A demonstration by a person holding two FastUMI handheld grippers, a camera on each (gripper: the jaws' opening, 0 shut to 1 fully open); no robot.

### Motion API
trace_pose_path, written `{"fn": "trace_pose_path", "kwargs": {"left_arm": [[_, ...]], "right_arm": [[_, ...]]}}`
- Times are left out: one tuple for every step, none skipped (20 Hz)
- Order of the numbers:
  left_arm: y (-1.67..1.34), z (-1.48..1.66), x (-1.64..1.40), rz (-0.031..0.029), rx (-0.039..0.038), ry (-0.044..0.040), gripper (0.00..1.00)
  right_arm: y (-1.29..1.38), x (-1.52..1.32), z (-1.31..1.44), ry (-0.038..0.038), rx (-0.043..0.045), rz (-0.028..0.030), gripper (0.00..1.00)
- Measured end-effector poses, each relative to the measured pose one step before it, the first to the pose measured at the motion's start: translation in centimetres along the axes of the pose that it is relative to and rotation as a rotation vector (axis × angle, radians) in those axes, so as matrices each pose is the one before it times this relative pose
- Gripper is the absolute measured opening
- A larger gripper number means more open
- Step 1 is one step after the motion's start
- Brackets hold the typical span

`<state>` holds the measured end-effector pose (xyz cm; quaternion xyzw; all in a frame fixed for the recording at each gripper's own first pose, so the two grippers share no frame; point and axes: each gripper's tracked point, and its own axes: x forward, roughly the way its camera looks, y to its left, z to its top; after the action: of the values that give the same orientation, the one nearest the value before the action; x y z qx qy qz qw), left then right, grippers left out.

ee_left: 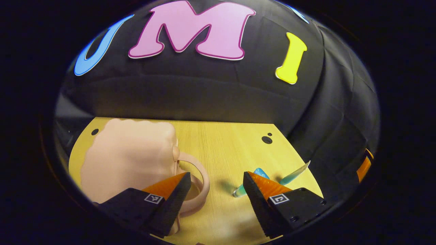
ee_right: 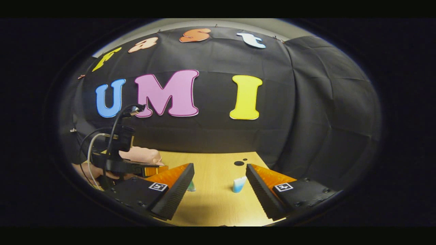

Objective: First open the suitcase, pack the skin care products into it, and then close the suitcase.

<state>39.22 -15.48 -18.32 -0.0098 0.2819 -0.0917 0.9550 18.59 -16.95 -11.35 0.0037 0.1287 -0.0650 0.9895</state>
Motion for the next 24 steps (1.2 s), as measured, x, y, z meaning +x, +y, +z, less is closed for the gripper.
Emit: {"fn": "trace_pose_path", "kwargs": {"left_arm": [[0.302,-0.179,0.716,0.02432,-0.01105,0.01983,0.97],[0.044,-0.338,1.049,0.01102,-0.01208,0.01357,0.93],[0.132,-0.135,0.663,0.01953,-0.00430,0.01160,0.97],[0.398,-0.178,0.427,0.02093,0.00273,0.01042,0.94],[0.432,-0.037,0.455,0.03266,0.02025,0.01112,0.93],[0.291,-0.034,0.803,0.01688,0.03180,0.00317,0.89],[-0.063,0.157,0.608,-0.00069,0.03003,-0.00210,0.86],[-0.538,0.023,0.474,-0.00267,0.01819,0.00843,0.83],[-0.181,-0.301,0.517,0.00702,0.00871,0.02265,0.82],[-0.096,-0.596,0.493,0.00213,0.00563,0.02604,0.82],[-0.065,-0.673,0.468,0.01334,0.00414,0.03248,0.80],[0.050,-0.674,0.481,0.01170,-0.00007,0.02790,0.71],[0.020,-0.603,0.390,0.00474,-0.00953,0.02605,0.69],[-0.222,-0.540,0.385,-0.00479,-0.01260,0.02023,0.63],[0.040,-0.346,0.416,0.00520,-0.00724,0.02067,0.59],[0.982,-0.107,0.300,0.03912,0.01034,0.00460,0.48],[0.296,-0.024,0.095,0.00816,-0.00536,0.00739,0.42],[-0.281,-0.204,0.374,-0.00828,0.00475,0.01690,0.20],[0.395,-0.046,-0.460,0.00728,0.02314,0.01651,0.19],[-0.088,0.231,-0.074,0.00160,0.02176,-0.00134,0.17],[-0.307,0.308,-0.442,-0.01065,0.01302,-0.00097,0.16],[-0.278,0.858,-0.802,-0.01371,0.01275,-0.02005,0.13],[-0.052,0.931,-1.022,-0.01643,-0.00141,-0.02283,0.12],[0.223,0.696,-1.116,-0.00687,-0.00938,-0.01281,0.11]], "right_arm": [[-0.138,0.450,-0.410,0.00916,-0.00129,0.00301,0.97],[-0.028,0.415,-0.256,0.00582,-0.00664,0.00585,0.98],[-0.096,0.433,-0.300,0.00619,-0.00993,0.00274,0.97],[-0.130,0.334,-0.321,0.00670,-0.00531,0.00217,0.97],[-0.095,0.375,-0.254,0.00794,0.00286,0.00438,0.97],[0.030,0.298,-0.204,0.00823,0.00537,0.00465,0.97],[-0.123,0.269,-0.188,0.00574,0.00265,0.00152,0.97],[-0.207,0.247,-0.172,0.00361,0.00035,-0.00182,0.97],[-0.235,0.262,-0.118,0.00333,0.00103,-0.00230,0.97],[-0.188,0.237,-0.137,0.00363,0.00361,-0.00236,0.97],[-0.214,0.192,-0.214,0.00516,0.00432,-0.00224,0.97],[-0.179,0.154,-0.222,0.00422,0.00521,-0.00279,0.97],[-0.156,0.127,-0.146,0.00472,0.00575,-0.00183,0.97],[-0.151,0.098,-0.208,0.00325,0.00611,-0.00092,0.97],[-0.132,0.083,-0.260,0.00523,0.00350,-0.00070,0.97],[-0.144,0.067,-0.252,0.00534,0.00203,-0.00054,0.97],[-0.174,0.042,-0.229,0.00427,0.00415,-0.00052,0.97],[-0.126,-0.003,-0.104,0.00260,0.00669,0.00009,0.97],[-0.152,0.075,-0.141,0.00089,0.00646,-0.00083,0.98],[-0.020,0.017,-0.136,0.00089,0.00381,-0.00084,0.97],[0.008,0.134,-0.100,0.00398,0.00141,-0.00077,0.97],[0.207,0.088,0.075,0.00331,0.00354,0.00362,0.97],[0.301,0.032,0.226,-0.00579,0.00491,0.00454,0.97],[0.434,-0.006,0.415,-0.01178,0.00224,0.00653,0.97]]}}
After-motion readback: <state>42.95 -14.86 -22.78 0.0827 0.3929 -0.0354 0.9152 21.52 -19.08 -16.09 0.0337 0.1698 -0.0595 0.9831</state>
